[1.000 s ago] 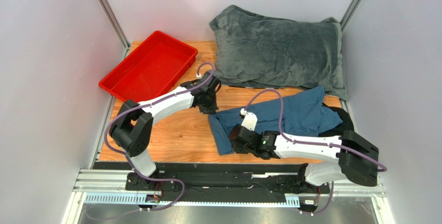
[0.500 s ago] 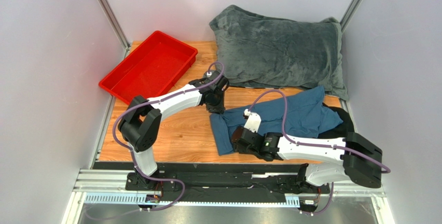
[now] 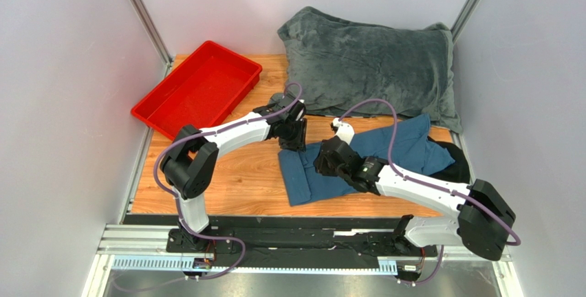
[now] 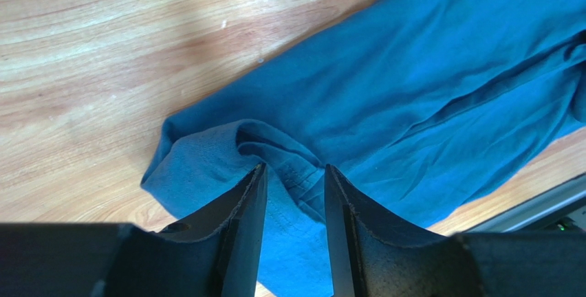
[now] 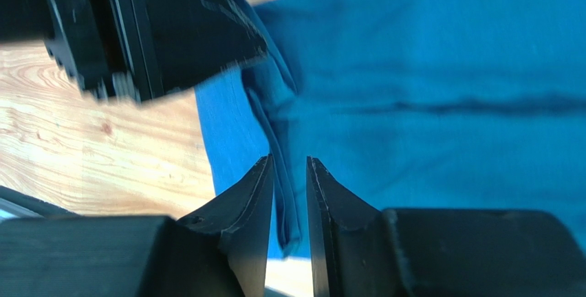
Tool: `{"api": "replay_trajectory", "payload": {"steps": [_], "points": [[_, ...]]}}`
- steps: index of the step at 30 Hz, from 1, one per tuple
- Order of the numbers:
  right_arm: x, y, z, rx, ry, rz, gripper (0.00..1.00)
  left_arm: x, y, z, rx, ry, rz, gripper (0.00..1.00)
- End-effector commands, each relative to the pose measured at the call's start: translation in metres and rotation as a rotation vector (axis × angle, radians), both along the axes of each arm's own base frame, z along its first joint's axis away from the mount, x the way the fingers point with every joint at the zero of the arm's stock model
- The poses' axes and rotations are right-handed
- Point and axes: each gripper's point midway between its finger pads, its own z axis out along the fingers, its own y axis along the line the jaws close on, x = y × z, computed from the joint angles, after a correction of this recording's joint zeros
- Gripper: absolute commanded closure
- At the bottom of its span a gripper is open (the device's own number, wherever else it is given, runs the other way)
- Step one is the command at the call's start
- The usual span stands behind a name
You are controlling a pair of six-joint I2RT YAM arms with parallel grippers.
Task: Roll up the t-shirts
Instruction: Roll the T-shirt to the center of the board.
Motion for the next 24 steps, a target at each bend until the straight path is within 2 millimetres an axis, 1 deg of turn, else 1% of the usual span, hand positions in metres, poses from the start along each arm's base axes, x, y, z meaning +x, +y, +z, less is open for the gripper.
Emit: {"api": "replay_trajectory", "payload": {"steps": [1,3,4,5,7,8,10,11,12,13,14,15,16,17,18,19,20,21,22,23,24], "points": [[0.02,0.03,0.016,0.083,-0.081,0.139,0.72,0.013,-0.015,0.02,-0.059,-0.069,-0.031,0.52],[0.027,0.03,0.013,0.071,-0.084,0.154,0.7,0.016,-0.012,0.028,-0.062,-0.086,-0.019,0.5],[0.027,0.033,0.007,0.067,-0.067,0.165,0.7,0.018,-0.01,0.033,-0.066,-0.094,-0.011,0.5],[0.029,0.033,0.005,0.065,-0.061,0.168,0.69,0.022,-0.005,0.04,-0.072,-0.106,0.01,0.5],[0.034,0.033,0.002,0.076,-0.049,0.168,0.69,0.025,0.006,0.046,-0.062,-0.118,0.044,0.5],[0.035,0.033,-0.003,0.072,-0.039,0.173,0.7,0.028,0.013,0.056,-0.076,-0.132,0.071,0.5],[0.039,0.033,-0.006,0.073,-0.037,0.178,0.68,0.027,0.025,0.056,-0.066,-0.13,0.102,0.5],[0.04,0.033,-0.008,0.068,-0.036,0.181,0.66,0.028,0.029,0.063,-0.077,-0.14,0.114,0.5],[0.041,0.034,-0.013,0.057,-0.03,0.185,0.64,0.026,0.033,0.063,-0.069,-0.144,0.12,0.5],[0.043,0.036,-0.013,0.063,-0.033,0.192,0.64,0.023,0.037,0.059,-0.062,-0.137,0.121,0.5],[0.043,0.038,-0.015,0.061,-0.028,0.199,0.64,0.02,0.038,0.061,-0.065,-0.136,0.125,0.51],[0.044,0.039,-0.021,0.051,-0.015,0.203,0.64,0.017,0.04,0.06,-0.061,-0.127,0.127,0.51],[0.046,0.041,-0.021,0.049,-0.013,0.206,0.64,0.011,0.045,0.052,-0.049,-0.109,0.13,0.52],[0.046,0.042,-0.024,0.047,-0.005,0.207,0.64,0.006,0.046,0.052,-0.054,-0.102,0.136,0.53],[0.046,0.043,-0.031,0.034,0.008,0.211,0.64,0.004,0.047,0.05,-0.062,-0.099,0.141,0.57],[0.046,0.043,-0.034,0.03,0.015,0.215,0.64,-0.004,0.052,0.039,-0.054,-0.074,0.146,0.58],[0.05,0.047,-0.031,0.046,-0.001,0.218,0.63,-0.007,0.052,0.04,-0.073,-0.074,0.154,0.6],[0.05,0.047,-0.034,0.042,0.003,0.218,0.64,-0.01,0.05,0.038,-0.093,-0.066,0.15,0.64],[0.051,0.048,-0.037,0.04,0.008,0.221,0.64,-0.017,0.052,0.03,-0.09,-0.044,0.15,0.66],[0.053,0.049,-0.039,0.038,0.009,0.221,0.64,-0.019,0.052,0.026,-0.091,-0.034,0.15,0.67],[0.053,0.049,-0.04,0.037,0.012,0.222,0.64,-0.02,0.052,0.023,-0.092,-0.027,0.151,0.71]]}}
